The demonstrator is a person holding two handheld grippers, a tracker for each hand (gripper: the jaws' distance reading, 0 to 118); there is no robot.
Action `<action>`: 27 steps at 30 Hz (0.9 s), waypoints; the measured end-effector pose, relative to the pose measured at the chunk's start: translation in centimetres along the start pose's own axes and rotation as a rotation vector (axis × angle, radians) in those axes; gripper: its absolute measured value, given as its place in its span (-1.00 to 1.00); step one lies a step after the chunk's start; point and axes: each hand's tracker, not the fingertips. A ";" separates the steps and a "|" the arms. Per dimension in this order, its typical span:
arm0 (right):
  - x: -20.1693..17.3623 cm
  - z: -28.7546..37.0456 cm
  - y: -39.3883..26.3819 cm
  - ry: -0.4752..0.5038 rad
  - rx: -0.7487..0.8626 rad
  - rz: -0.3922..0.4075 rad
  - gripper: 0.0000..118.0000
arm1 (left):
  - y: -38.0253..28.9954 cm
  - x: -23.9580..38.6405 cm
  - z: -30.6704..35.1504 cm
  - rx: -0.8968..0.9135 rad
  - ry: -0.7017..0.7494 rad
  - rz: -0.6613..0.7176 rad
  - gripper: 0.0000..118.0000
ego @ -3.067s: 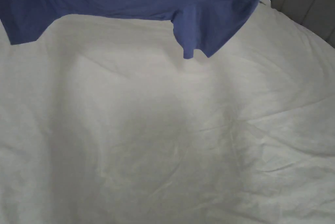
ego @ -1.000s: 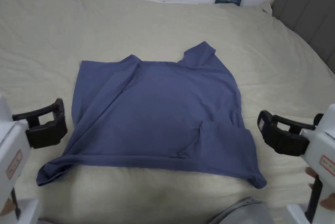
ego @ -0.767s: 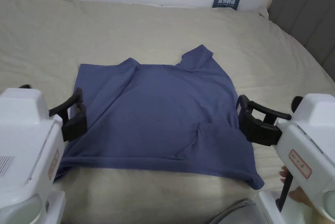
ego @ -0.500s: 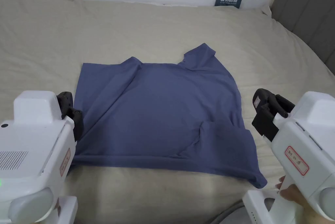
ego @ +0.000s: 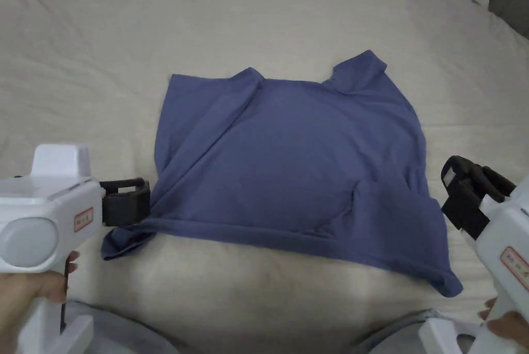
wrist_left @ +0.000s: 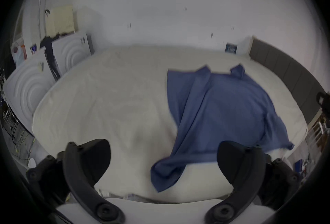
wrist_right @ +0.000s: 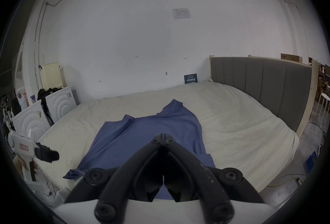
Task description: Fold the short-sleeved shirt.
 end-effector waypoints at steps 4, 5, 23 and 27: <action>0.7 -0.6 -0.6 -0.019 -0.050 0.002 -0.98 | -2.3 -0.4 -2.8 -0.177 0.030 0.003 1.00; 0.8 -0.7 -0.6 -0.020 -0.057 -0.002 -0.98 | -2.8 -0.6 -3.6 -0.228 0.043 0.033 1.00; 2.1 -1.2 -1.2 -0.049 -0.215 0.020 -0.97 | -3.0 1.0 -0.6 -0.039 0.105 0.046 -0.94; 3.7 -2.7 -2.0 -0.098 -0.334 0.045 0.15 | -1.8 -0.2 1.4 0.071 0.084 0.048 -0.94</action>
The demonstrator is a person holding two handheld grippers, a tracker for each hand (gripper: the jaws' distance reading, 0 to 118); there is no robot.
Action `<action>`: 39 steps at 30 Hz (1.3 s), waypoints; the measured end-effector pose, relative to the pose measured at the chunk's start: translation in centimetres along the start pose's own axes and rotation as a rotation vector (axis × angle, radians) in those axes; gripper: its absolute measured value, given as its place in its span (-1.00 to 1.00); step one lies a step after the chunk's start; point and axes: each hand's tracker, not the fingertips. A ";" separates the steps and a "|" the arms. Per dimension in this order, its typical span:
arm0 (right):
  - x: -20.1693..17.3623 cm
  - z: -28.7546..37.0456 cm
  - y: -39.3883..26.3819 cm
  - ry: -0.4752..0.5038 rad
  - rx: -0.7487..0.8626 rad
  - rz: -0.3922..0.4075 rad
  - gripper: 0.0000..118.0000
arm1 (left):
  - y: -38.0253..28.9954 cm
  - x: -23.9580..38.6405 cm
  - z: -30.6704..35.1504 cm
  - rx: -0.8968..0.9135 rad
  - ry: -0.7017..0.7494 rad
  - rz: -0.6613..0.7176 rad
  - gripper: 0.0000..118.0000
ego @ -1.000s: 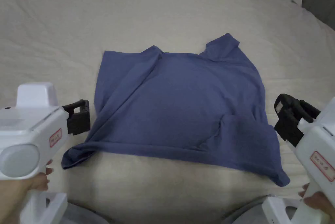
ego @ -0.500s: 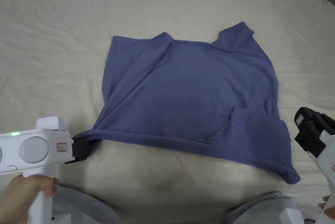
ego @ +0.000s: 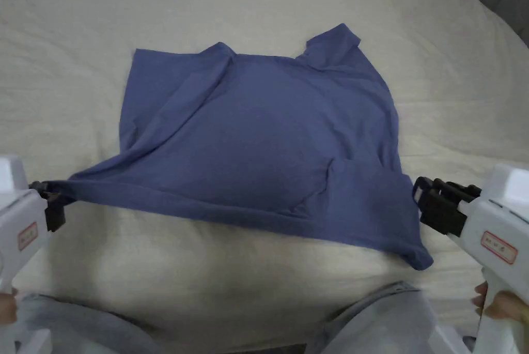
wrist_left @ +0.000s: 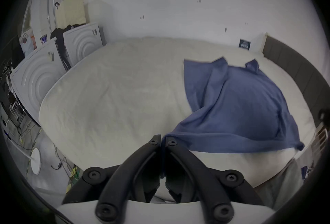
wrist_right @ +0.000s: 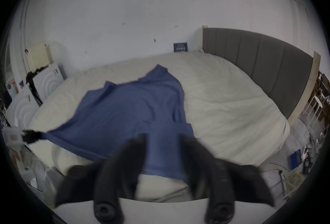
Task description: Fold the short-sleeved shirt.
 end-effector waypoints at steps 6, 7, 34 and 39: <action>1.9 -4.5 -3.4 -0.022 -0.244 0.007 0.96 | 0.9 0.5 1.2 0.020 -0.024 0.025 -0.94; 2.1 -5.3 -4.1 -0.032 -0.282 0.016 0.96 | 0.9 0.7 1.2 0.020 -0.022 0.015 -0.94; 5.4 -7.5 11.2 -0.015 -0.153 -0.076 -0.93 | 9.6 1.1 -4.1 -0.007 -0.006 0.021 -0.94; 3.8 -14.8 14.8 -0.072 -0.196 -0.056 -0.93 | 13.1 3.6 -11.3 -0.046 0.032 -0.018 -0.94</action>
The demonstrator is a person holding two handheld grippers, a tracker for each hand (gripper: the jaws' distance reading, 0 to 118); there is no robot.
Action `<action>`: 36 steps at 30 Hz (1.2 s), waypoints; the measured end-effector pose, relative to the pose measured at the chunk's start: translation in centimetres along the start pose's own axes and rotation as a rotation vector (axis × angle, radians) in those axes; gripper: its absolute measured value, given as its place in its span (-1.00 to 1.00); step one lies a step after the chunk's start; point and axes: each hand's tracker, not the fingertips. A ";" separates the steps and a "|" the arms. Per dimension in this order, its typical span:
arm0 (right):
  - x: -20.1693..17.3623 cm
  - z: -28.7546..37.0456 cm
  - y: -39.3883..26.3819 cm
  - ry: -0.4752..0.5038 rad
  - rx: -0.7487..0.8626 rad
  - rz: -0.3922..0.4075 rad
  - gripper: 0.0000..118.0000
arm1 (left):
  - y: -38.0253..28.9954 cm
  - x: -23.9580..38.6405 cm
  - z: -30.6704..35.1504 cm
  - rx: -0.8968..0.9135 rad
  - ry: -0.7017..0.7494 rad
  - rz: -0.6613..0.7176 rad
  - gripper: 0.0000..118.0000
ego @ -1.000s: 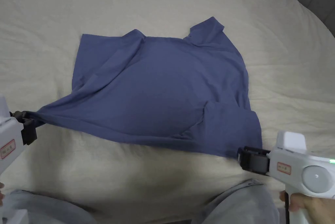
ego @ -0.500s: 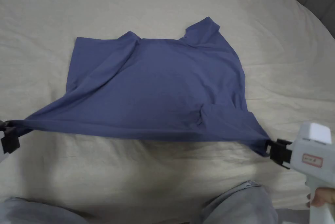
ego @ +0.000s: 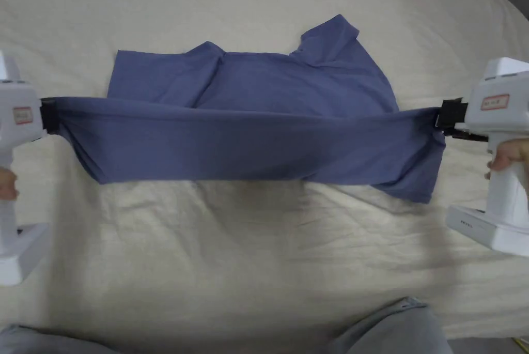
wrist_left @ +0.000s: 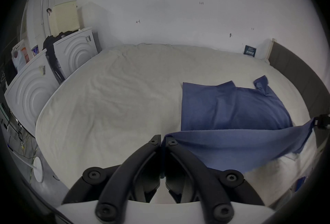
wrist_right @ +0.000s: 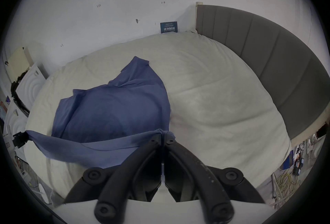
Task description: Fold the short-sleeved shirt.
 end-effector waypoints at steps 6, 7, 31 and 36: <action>-1.8 -7.3 2.5 -0.068 -0.113 -0.014 -0.92 | 2.0 1.8 -7.9 -0.099 0.029 0.023 -0.92; -1.9 -8.5 2.5 -0.089 -0.132 -0.015 -0.92 | 2.1 2.2 -8.9 -0.110 0.029 0.033 -0.88; -4.2 14.3 -11.0 0.036 0.587 0.106 1.00 | -7.2 1.6 13.4 0.512 0.024 -0.066 0.98; -4.5 17.1 -14.6 0.066 0.618 0.081 0.95 | -10.2 1.4 16.0 0.496 -0.003 -0.087 0.41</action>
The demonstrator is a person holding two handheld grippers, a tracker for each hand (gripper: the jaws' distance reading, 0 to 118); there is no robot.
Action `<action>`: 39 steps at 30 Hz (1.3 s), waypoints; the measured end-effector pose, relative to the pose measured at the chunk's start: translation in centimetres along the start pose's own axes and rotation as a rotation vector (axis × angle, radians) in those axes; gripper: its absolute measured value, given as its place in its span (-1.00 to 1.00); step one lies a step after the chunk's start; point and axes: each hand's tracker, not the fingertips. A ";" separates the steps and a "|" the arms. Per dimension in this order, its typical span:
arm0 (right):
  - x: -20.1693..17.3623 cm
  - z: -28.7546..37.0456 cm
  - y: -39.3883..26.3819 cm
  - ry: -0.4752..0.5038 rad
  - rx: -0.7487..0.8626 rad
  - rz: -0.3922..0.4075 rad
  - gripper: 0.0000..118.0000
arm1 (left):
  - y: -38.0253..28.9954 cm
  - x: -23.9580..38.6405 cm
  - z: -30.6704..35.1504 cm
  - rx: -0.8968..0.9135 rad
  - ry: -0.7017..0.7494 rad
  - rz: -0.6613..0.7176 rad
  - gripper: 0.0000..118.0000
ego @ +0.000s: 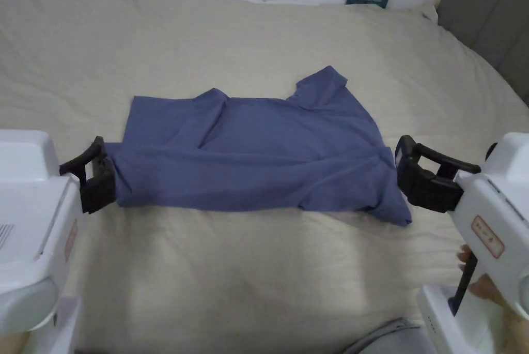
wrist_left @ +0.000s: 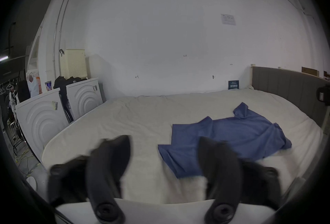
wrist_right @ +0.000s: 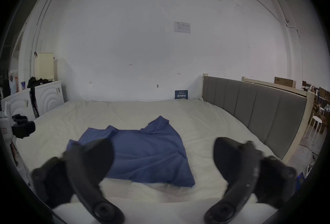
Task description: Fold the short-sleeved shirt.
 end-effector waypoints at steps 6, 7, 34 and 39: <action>0.0 2.1 -0.8 0.009 0.030 -0.011 -0.89 | -1.0 -0.1 0.9 -0.045 -0.035 0.028 -1.00; 0.0 2.1 -0.8 0.027 0.012 -0.026 -0.96 | -1.0 0.0 1.0 -0.052 -0.043 0.035 -1.00; -2.1 -3.1 -1.8 0.082 -0.121 0.036 -0.98 | -1.5 1.0 -20.3 -0.720 -0.107 0.079 1.00; -1.7 -4.6 -2.6 0.068 -0.172 0.033 -0.98 | -5.6 0.2 -23.9 -0.845 -0.070 0.119 0.67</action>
